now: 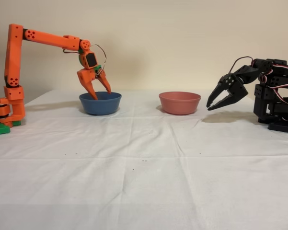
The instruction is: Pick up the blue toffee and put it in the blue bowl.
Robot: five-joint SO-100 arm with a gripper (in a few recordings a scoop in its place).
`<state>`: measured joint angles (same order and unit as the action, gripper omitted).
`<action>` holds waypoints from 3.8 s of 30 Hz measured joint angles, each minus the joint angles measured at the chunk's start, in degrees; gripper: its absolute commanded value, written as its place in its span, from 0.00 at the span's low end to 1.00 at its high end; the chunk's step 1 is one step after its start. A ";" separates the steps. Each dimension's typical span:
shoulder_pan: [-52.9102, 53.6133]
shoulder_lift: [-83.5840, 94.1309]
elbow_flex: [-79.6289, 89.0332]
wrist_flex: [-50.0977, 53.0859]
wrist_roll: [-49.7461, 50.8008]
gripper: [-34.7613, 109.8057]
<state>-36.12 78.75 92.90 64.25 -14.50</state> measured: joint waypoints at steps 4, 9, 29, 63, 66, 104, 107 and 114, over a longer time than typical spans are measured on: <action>0.26 0.09 -0.35 0.53 -0.09 0.53; 0.26 0.09 -0.44 0.53 0.26 0.49; 17.05 25.58 0.00 8.35 5.80 0.24; 36.12 106.35 66.71 -3.34 11.95 0.24; 36.30 107.93 69.26 -3.34 13.54 0.24; 34.72 108.37 87.10 -2.55 14.77 0.24; 34.72 108.46 87.10 -2.55 14.77 0.24; 33.31 108.46 87.10 -2.55 14.77 0.24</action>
<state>-2.81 187.21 180.00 61.70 0.26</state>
